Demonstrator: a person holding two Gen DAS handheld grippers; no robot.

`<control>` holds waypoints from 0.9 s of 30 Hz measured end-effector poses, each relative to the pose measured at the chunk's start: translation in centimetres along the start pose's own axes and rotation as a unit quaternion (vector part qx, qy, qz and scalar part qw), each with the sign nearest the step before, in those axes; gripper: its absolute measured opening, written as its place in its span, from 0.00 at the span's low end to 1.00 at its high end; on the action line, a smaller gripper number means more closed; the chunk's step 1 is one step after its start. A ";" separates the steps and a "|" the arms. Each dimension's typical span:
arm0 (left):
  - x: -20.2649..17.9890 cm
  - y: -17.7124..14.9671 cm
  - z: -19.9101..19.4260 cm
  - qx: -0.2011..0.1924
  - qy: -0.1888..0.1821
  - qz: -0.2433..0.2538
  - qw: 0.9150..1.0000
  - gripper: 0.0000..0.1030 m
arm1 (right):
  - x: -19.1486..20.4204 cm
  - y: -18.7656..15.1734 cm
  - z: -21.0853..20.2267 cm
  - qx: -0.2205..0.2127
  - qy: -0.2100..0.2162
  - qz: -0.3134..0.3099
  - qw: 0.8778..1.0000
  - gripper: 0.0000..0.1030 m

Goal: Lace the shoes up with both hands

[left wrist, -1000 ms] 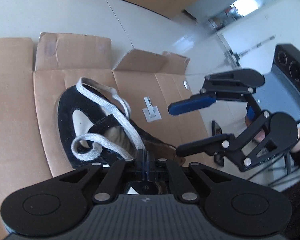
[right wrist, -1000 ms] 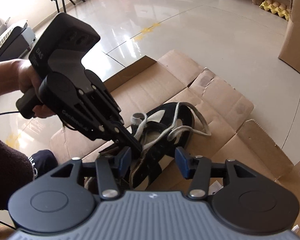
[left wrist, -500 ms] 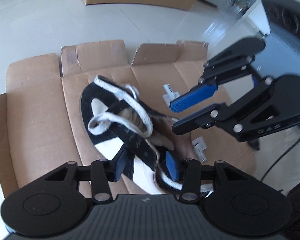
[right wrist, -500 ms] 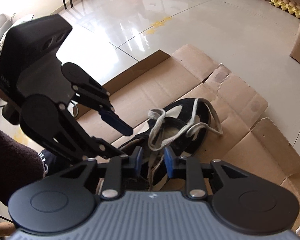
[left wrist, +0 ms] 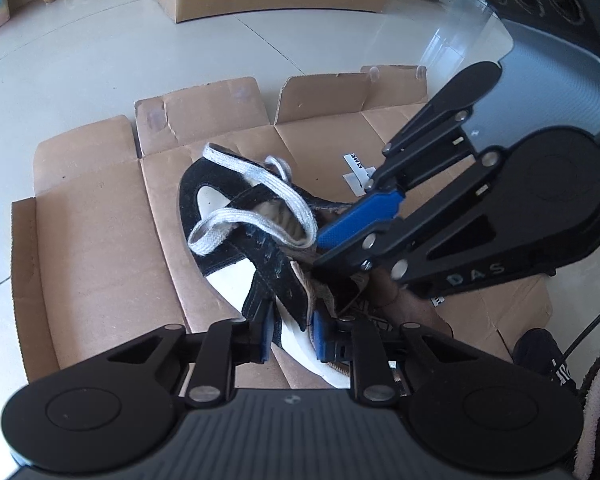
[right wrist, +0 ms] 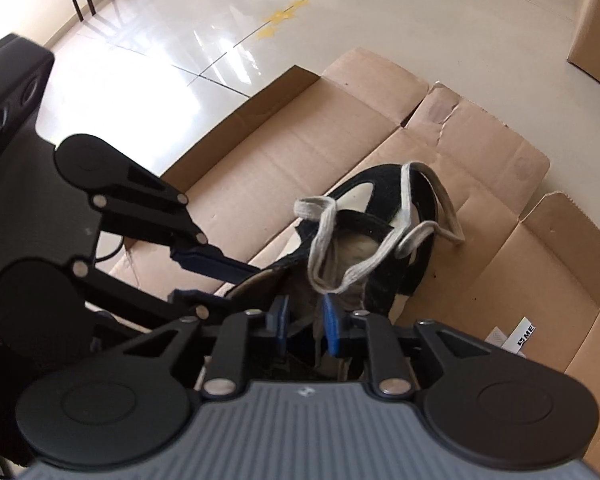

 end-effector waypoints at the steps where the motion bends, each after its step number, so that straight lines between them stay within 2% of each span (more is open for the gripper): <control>1: 0.0 0.0 0.0 0.000 0.000 -0.001 1.000 0.19 | 0.0 0.1 0.3 0.004 -0.005 -0.002 1.000 0.26; 5: -0.1 -0.1 0.4 -0.004 -0.001 -0.005 1.000 0.19 | -0.3 0.3 1.4 0.017 -0.028 -0.005 0.999 0.27; 6: -0.1 -0.2 0.4 -0.006 -0.001 -0.005 1.000 0.19 | -0.5 0.3 1.8 0.023 -0.031 -0.006 0.999 0.24; 7: -0.1 -0.2 0.4 -0.007 -0.001 -0.005 1.000 0.19 | -0.5 0.3 2.0 0.025 -0.032 -0.009 0.999 0.15; 10: -0.1 -0.1 0.6 -0.008 0.000 -0.007 1.000 0.19 | -0.8 0.1 2.1 0.031 -0.034 -0.019 0.999 0.04; 12: -0.2 -0.5 0.2 -0.007 -0.001 -0.008 1.000 0.19 | -0.8 0.0 1.9 0.034 -0.023 -0.034 0.999 0.02; 15: -0.4 -0.9 -0.2 -0.006 -0.002 -0.011 1.000 0.20 | 0.0 -0.1 1.1 0.053 -0.012 -0.096 0.994 0.02; 18: -0.5 -1.2 -0.5 -0.007 -0.002 -0.017 1.000 0.20 | 0.9 0.2 -0.1 0.083 0.008 -0.172 0.982 0.02; 21: -0.5 -1.3 -0.4 -0.009 0.001 -0.023 1.000 0.20 | 2.0 0.1 -1.1 0.122 0.035 -0.236 0.963 0.02; 27: -0.3 -1.4 -0.3 -0.014 -0.001 -0.036 0.999 0.20 | 3.3 -2.1 -3.9 0.222 0.056 -0.334 0.915 0.00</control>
Point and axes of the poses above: each gripper's, at about its wrist camera, not at the fingertips, and z roughly the way its jaws point, x to its left, y to its top, the point moved 10 cm from there along z, roughly the way its jaws point, and after that the axes turned 15 degrees about -z, right-handed, at the moved point
